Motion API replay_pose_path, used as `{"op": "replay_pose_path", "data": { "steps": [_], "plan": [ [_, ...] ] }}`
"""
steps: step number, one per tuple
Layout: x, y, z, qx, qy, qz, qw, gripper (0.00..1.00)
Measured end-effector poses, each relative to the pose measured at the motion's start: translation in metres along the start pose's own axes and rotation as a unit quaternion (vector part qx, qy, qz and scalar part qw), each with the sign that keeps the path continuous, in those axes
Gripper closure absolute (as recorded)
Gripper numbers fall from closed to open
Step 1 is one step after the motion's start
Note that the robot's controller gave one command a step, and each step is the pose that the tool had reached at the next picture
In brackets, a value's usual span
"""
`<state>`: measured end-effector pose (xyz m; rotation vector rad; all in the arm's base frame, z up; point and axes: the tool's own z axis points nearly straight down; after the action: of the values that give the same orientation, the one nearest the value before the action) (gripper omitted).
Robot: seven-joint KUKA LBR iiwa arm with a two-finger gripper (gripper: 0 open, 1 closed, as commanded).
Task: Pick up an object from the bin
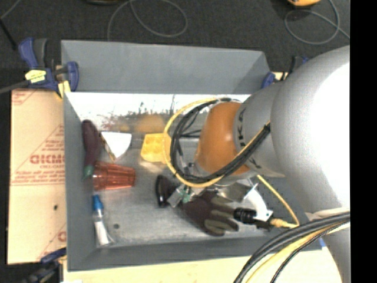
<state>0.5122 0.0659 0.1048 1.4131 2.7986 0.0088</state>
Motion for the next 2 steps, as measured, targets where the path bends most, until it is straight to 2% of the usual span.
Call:
{"op": "replay_pose_path", "data": {
  "steps": [2],
  "plan": [
    [0.0000, 0.0000, 0.0000, 0.000, 0.0000, 0.000, 1.0000, 1.00]
  ]
}}
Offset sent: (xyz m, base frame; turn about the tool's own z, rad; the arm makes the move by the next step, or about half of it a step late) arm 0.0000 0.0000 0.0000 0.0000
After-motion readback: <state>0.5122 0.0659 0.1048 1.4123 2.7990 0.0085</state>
